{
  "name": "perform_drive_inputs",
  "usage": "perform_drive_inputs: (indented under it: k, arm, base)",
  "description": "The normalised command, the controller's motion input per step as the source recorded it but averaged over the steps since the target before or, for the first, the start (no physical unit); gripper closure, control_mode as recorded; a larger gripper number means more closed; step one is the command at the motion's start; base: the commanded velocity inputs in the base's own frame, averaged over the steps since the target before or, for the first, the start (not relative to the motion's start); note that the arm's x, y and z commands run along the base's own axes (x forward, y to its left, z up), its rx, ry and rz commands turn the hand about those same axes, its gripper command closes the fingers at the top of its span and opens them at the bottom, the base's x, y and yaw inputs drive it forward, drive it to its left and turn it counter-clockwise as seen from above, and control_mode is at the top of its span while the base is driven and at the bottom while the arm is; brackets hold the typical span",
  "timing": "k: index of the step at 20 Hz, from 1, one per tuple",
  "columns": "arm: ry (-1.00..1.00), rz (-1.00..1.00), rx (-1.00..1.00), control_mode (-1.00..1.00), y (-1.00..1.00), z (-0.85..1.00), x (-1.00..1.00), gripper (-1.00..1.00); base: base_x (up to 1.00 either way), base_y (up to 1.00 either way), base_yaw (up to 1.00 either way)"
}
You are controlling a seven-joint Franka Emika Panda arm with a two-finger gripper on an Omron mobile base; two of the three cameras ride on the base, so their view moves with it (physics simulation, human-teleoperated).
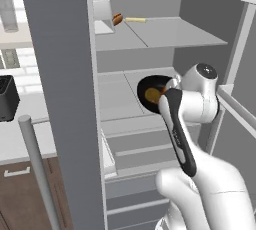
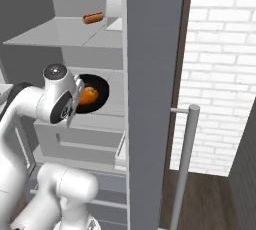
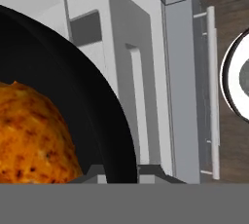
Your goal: Pick the chicken drumstick and avocado from their plates and place them in the bowl. Then put the bowl in the fridge.
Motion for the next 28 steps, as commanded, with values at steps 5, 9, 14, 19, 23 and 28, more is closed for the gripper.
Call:
perform_drive_inputs:
  k: [5,9,14,19,23,28]
  arm:
    - [0.0,0.0,0.0,-1.0,0.01,-0.45,0.65,1.0]
    - [0.0,0.0,0.0,-1.0,0.0,-0.31,0.53,1.0]
    - [0.0,0.0,0.0,-1.0,0.0,-0.33,0.5,1.0]
    - [0.0,0.0,0.0,-1.0,0.0,-0.32,0.48,1.0]
    - [-0.01,0.0,0.0,-1.0,0.0,-0.23,0.39,1.0]
    - [0.0,0.0,0.0,-1.0,0.0,-0.11,0.47,1.0]
  base:
    - [0.0,0.0,0.0]
    - [0.0,0.0,0.0]
    - [0.0,0.0,0.0]
    - [0.0,0.0,0.0]
    - [0.0,0.0,0.0]
    - [0.0,0.0,0.0]
